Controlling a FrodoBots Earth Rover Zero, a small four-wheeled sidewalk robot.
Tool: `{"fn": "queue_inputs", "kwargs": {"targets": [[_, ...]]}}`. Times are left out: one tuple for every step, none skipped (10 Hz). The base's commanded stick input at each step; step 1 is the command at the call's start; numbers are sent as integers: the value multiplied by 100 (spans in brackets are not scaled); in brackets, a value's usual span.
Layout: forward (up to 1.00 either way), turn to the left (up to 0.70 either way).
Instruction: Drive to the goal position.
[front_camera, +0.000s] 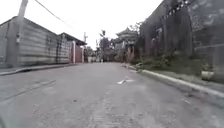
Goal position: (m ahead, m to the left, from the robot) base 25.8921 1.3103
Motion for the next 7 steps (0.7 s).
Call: {"fn": "queue_inputs", "kwargs": {"targets": [[100, 0], [100, 0], [100, 0], [100, 0], [100, 0], [100, 0], [100, 0]]}}
